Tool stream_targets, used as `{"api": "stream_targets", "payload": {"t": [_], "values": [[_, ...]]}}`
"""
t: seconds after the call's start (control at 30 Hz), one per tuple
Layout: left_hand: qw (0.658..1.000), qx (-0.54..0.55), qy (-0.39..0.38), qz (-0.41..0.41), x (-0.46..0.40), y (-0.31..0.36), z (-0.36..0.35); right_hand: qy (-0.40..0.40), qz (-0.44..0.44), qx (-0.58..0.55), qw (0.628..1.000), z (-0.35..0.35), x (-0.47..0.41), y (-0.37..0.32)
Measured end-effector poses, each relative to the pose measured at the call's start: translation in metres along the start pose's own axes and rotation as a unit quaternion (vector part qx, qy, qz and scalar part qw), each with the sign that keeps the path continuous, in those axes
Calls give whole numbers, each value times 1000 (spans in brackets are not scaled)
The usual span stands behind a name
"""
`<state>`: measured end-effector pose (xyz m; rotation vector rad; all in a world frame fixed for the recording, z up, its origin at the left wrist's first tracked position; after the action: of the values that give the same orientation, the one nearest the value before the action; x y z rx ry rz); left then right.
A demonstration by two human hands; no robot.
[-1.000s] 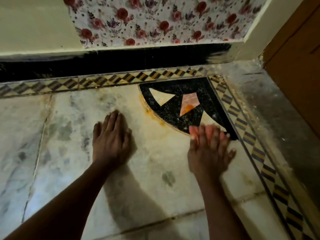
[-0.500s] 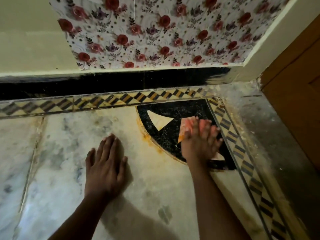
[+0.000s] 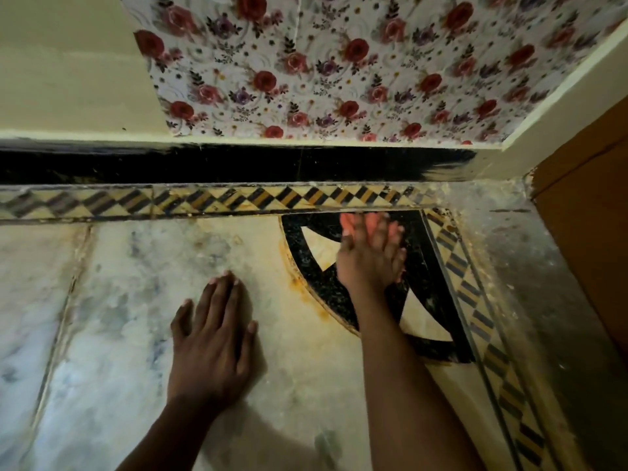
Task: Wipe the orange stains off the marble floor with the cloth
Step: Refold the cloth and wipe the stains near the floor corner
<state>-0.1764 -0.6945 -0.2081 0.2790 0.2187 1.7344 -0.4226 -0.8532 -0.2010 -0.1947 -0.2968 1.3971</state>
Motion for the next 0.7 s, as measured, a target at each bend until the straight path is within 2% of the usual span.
{"api": "stream_targets", "payload": {"t": [0.1,0.17,0.2,0.27,0.33,0.37,0.4,0.47,0.53,0.6,0.63,0.7], "values": [[1000,-9,0,4,2,-1,1,-49,178,39,982,-9,43,-21],[1000,-8,4,3,3,0,1,-39,219,56,973,-7,81,6],[1000,-5,6,5,2,-1,1,-23,195,69,978,-4,84,24],[1000,-6,7,7,1,-2,1,-3,66,66,996,4,63,44],[1000,-7,10,7,1,-1,0,8,-61,21,998,9,25,37],[1000,-8,10,6,1,-2,-1,12,-86,6,996,8,5,24],[1000,-6,10,7,2,-1,-1,8,-76,3,997,6,-10,4],[1000,1,15,5,2,-1,0,-19,22,1,1000,-2,-20,-35],[1000,6,19,9,1,-1,0,-38,151,22,988,-15,9,-57],[1000,5,16,11,1,0,2,-51,233,52,970,-20,57,-49],[1000,6,13,10,2,1,2,-61,242,59,966,-17,72,-33],[1000,9,9,11,2,0,4,-60,198,66,976,-5,71,0]]}}
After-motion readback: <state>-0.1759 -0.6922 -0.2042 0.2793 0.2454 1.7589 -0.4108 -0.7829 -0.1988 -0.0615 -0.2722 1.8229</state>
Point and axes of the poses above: each hand's wrist, its own x-axis away from the middle knuckle, its own z-axis out of the back of the hand, y = z × x, the point moved 2 cm from there along -x, towards the middle knuckle, and after that the axes turned 12 degrees about z, right-handed, at the moved point
